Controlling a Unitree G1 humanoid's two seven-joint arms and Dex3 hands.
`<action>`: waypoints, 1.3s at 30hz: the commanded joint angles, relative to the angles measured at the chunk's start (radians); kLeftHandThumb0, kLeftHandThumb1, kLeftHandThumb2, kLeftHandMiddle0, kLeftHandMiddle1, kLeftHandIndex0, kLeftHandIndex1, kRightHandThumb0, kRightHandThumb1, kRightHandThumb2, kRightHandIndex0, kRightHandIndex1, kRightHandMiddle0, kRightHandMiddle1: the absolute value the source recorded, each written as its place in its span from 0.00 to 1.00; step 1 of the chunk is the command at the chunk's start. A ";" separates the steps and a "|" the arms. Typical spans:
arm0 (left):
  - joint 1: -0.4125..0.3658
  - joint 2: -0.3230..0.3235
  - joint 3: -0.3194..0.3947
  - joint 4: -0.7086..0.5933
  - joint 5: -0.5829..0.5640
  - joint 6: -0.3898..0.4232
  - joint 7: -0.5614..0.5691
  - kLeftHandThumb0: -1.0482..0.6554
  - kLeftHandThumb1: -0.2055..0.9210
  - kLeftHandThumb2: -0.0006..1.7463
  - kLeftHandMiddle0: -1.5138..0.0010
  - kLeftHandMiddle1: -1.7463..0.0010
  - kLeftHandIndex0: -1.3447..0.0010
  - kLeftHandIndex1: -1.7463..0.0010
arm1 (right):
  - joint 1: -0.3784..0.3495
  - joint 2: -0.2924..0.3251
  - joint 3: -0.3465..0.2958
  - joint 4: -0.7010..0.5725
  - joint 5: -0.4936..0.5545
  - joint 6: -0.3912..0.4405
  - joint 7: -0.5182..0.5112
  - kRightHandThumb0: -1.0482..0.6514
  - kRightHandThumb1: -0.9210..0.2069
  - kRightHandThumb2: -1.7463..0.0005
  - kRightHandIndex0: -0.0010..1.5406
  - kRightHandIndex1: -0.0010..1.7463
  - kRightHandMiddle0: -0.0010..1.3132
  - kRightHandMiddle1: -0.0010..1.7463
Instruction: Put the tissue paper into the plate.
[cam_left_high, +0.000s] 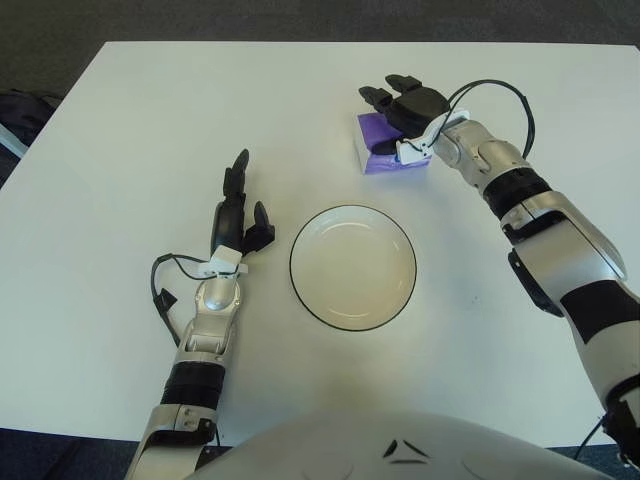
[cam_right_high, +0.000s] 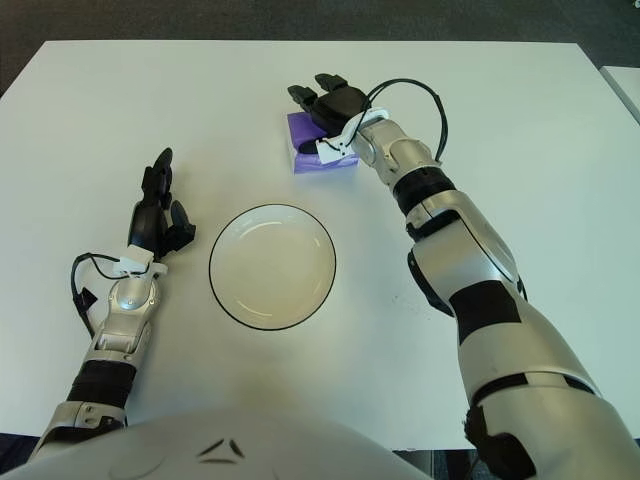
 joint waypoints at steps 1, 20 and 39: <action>0.101 -0.037 -0.018 0.136 0.003 0.039 0.011 0.21 1.00 0.60 0.90 0.99 1.00 0.76 | -0.028 0.019 0.016 0.072 -0.006 0.025 -0.017 0.00 0.00 0.68 0.00 0.00 0.00 0.00; 0.113 -0.043 -0.012 0.129 -0.009 0.032 0.011 0.22 1.00 0.58 0.92 1.00 1.00 0.78 | -0.048 0.072 0.086 0.214 -0.017 0.056 -0.021 0.00 0.00 0.69 0.00 0.00 0.00 0.00; 0.133 -0.037 -0.008 0.096 -0.021 0.030 0.006 0.20 1.00 0.59 0.92 1.00 1.00 0.78 | -0.047 0.048 0.132 0.225 -0.012 0.017 0.105 0.00 0.00 0.69 0.00 0.00 0.00 0.00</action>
